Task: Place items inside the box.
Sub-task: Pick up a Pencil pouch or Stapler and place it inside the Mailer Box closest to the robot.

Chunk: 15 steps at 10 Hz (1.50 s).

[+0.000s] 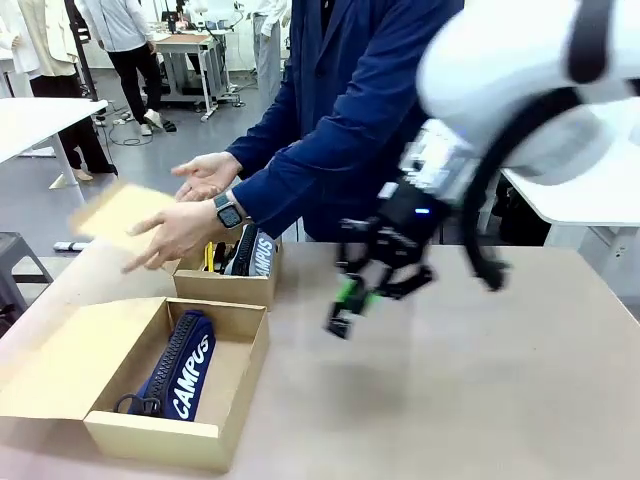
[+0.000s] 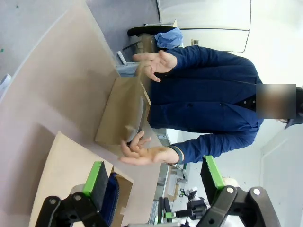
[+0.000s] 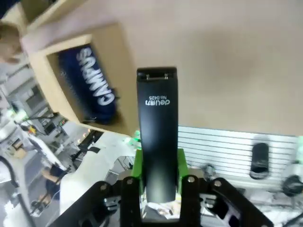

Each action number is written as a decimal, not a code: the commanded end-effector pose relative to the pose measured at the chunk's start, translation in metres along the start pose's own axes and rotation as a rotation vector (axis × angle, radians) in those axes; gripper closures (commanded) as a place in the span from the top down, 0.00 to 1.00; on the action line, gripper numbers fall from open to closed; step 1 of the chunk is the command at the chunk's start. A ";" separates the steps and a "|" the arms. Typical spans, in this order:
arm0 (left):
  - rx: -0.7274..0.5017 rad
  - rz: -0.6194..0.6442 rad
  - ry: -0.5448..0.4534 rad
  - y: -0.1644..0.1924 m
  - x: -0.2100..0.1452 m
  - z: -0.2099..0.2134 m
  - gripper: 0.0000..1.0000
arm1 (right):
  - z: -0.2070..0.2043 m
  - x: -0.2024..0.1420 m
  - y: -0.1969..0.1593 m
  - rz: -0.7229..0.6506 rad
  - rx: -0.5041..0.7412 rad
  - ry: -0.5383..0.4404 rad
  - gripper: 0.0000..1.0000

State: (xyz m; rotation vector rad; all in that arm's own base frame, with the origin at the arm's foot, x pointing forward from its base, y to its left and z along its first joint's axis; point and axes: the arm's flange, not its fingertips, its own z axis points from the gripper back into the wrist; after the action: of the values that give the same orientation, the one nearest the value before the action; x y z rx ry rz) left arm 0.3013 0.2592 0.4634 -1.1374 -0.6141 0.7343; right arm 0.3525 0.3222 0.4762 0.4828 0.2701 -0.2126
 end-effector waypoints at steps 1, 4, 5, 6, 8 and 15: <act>-0.014 0.000 0.000 0.000 -0.001 0.001 1.00 | -0.017 -0.006 0.042 0.077 -0.027 0.031 0.32; -0.014 0.000 0.000 0.000 -0.001 0.001 1.00 | 0.036 -0.034 -0.030 0.079 -0.043 0.015 0.32; -0.014 0.000 0.000 0.000 -0.001 0.001 1.00 | 0.061 -0.054 -0.076 0.049 -0.023 0.028 0.32; -0.014 0.000 0.000 0.000 -0.001 0.001 1.00 | 0.081 -0.072 -0.129 -0.006 0.088 0.014 0.32; -0.014 0.000 0.000 0.000 -0.001 0.001 1.00 | 0.082 -0.088 -0.189 -0.019 0.156 0.006 0.32; -0.014 0.000 0.000 0.000 -0.001 0.001 1.00 | 0.095 -0.084 -0.185 -0.049 0.149 0.008 0.32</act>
State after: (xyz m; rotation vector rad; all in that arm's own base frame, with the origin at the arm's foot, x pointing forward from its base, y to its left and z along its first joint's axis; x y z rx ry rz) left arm 0.3010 0.2597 0.4632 -1.1374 -0.6144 0.7356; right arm 0.2431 0.1289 0.5026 0.5929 0.2736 -0.2930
